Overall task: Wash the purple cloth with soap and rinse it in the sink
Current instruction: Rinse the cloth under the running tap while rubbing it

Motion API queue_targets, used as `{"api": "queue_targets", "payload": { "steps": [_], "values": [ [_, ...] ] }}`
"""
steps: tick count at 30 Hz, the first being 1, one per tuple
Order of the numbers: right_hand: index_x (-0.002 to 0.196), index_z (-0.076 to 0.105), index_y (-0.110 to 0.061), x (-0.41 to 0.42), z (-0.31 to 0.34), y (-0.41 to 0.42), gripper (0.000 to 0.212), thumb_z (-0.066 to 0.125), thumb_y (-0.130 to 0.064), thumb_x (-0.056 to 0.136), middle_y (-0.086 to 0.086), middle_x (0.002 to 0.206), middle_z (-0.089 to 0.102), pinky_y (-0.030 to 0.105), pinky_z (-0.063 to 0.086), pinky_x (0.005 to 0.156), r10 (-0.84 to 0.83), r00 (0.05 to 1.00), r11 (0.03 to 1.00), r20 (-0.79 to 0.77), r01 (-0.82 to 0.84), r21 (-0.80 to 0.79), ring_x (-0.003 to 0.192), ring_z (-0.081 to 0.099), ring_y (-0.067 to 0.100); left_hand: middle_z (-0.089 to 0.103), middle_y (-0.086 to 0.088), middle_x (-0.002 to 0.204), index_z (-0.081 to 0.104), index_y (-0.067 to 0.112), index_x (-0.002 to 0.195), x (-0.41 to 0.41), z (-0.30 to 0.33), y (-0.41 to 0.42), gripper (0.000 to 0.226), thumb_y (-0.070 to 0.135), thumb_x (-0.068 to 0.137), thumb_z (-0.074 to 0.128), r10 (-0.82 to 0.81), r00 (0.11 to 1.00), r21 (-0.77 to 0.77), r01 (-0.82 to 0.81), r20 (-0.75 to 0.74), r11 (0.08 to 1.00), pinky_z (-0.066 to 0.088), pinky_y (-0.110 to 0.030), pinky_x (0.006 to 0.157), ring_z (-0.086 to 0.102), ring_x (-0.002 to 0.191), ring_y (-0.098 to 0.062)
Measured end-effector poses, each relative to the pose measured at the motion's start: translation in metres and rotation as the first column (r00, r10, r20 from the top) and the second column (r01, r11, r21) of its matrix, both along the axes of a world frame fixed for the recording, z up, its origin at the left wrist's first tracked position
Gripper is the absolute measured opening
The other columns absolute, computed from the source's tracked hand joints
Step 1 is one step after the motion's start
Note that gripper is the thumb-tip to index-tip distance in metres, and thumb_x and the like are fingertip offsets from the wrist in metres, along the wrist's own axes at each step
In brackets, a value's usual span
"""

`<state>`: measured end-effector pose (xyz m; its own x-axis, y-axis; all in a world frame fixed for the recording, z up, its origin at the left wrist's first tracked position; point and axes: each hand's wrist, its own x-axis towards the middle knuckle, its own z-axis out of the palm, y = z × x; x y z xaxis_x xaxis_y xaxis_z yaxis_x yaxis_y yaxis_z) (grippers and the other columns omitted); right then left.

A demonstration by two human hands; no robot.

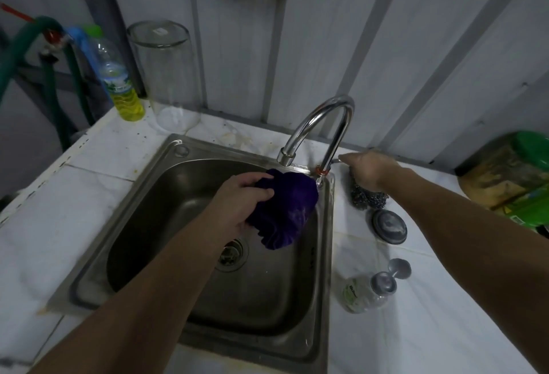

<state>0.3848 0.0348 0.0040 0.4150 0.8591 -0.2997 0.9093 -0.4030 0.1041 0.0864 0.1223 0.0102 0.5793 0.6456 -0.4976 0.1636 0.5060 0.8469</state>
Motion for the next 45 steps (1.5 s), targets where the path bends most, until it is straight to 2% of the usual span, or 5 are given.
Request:
{"api": "queue_targets", "payload": {
  "steps": [20, 27, 31, 36, 45],
  "values": [
    [0.136, 0.058, -0.016, -0.076, 0.081, -0.034, 0.039, 0.05, -0.02, 0.098, 0.011, 0.138, 0.062, 0.037, 0.046, 0.099, -0.078, 0.997, 0.996, 0.015, 0.077, 0.055, 0.126, 0.057, 0.033, 0.072, -0.007, 0.12, 0.07, 0.026, 0.123, -0.013, 0.004, -0.007, 0.041, 0.001, 0.091, 0.065, 0.001, 0.999, 0.06, 0.001, -0.045, 0.998, 0.061, -0.052, 0.09, 0.071, 0.105, -0.031],
    [0.113, 0.067, -0.022, -0.18, 0.1, -0.041, 0.025, 0.049, -0.018, 0.097, 0.002, 0.11, 0.068, 0.032, 0.05, 0.088, -0.085, 0.913, 0.971, -0.399, 0.166, 0.173, 0.103, 0.063, 0.022, 0.073, -0.01, 0.116, 0.07, 0.025, 0.117, -0.023, 0.009, -0.008, 0.039, -0.002, 0.089, 0.065, 0.051, 0.998, 0.025, -0.051, -0.02, 0.998, 0.061, -0.054, 0.09, 0.073, 0.101, -0.032],
    [0.135, 0.052, -0.015, -0.214, 0.04, -0.029, 0.037, 0.051, -0.029, 0.1, 0.007, 0.121, 0.065, 0.03, 0.045, 0.093, -0.258, 0.626, 0.798, -0.736, 0.568, 0.204, 0.111, 0.062, 0.026, 0.075, -0.013, 0.115, 0.072, 0.024, 0.114, -0.025, 0.007, -0.006, 0.04, -0.002, 0.085, 0.066, 0.075, 0.997, 0.017, -0.075, 0.012, 0.997, 0.059, -0.054, 0.093, 0.073, 0.102, -0.033],
    [0.134, 0.061, -0.02, -0.222, -0.014, -0.016, 0.064, 0.08, -0.047, 0.079, 0.016, 0.123, 0.072, 0.059, 0.054, 0.098, 0.16, -0.304, 0.416, -0.939, 0.884, -0.215, 0.11, 0.071, 0.037, 0.076, -0.016, 0.109, 0.069, 0.011, 0.118, -0.027, 0.009, -0.005, 0.032, 0.0, 0.089, 0.066, 0.031, 0.999, -0.025, -0.031, -0.016, 0.999, 0.059, -0.052, 0.092, 0.074, 0.099, -0.035],
    [0.109, 0.07, -0.003, -0.222, -0.018, 0.011, 0.027, 0.077, -0.007, 0.083, 0.025, 0.115, 0.071, 0.051, 0.059, 0.091, 0.352, -0.285, 0.35, -0.892, 0.923, -0.157, 0.104, 0.07, 0.042, 0.071, -0.006, 0.121, 0.055, 0.02, 0.13, -0.031, -0.001, 0.005, 0.058, 0.015, 0.079, 0.082, -0.435, 0.893, 0.093, 0.446, -0.116, 0.89, 0.055, -0.046, 0.101, 0.069, 0.113, -0.027]
  ]
}}
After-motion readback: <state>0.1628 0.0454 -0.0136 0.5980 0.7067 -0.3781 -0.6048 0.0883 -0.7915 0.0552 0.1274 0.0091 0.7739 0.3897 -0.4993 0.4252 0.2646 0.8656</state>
